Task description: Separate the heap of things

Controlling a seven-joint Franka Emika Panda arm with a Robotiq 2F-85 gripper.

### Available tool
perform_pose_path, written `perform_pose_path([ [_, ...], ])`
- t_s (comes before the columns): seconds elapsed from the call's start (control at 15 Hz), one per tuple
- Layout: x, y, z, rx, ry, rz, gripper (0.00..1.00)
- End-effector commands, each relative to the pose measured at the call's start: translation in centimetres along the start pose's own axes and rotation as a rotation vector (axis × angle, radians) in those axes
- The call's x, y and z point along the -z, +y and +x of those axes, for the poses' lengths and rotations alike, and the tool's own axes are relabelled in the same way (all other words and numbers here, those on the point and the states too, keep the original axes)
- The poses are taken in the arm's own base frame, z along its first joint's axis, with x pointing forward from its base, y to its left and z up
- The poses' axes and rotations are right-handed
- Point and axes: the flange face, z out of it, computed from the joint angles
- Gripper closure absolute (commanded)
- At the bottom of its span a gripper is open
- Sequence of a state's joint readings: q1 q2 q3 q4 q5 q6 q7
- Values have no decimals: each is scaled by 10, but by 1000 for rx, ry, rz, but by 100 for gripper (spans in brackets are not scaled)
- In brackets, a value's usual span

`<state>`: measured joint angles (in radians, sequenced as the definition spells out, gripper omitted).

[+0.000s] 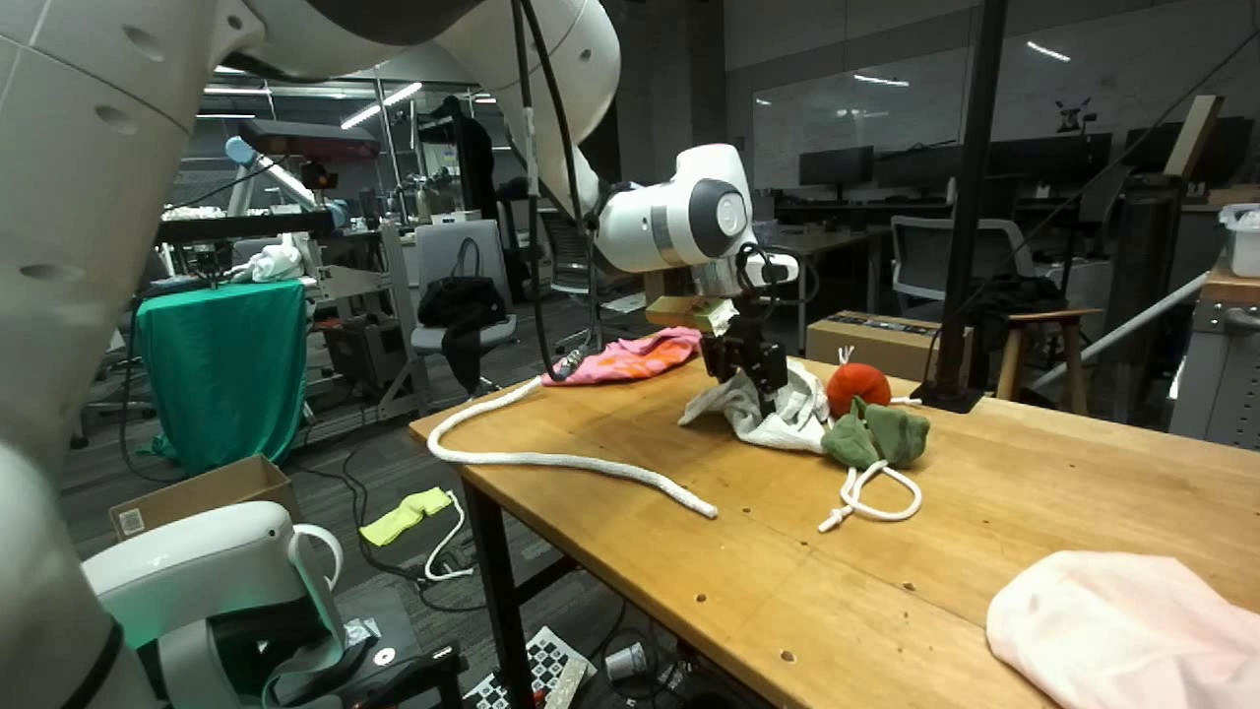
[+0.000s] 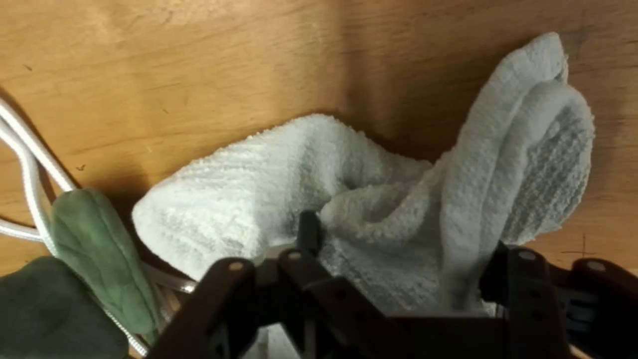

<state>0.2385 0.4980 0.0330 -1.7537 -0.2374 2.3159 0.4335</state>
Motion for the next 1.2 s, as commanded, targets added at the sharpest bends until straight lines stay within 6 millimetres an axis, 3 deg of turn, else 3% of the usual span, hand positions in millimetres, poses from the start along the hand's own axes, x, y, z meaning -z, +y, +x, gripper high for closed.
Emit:
perform_pose_path([
  [0.0,8,-1,7,-10,-6,-3,58],
  [0.27,29,2,6,-7,17,-12,88],
  [0.4,45,4,5,-5,26,-9,96],
  [0.6,80,12,1,-4,43,-7,92],
  [1.13,199,36,-14,-17,180,37,92],
])
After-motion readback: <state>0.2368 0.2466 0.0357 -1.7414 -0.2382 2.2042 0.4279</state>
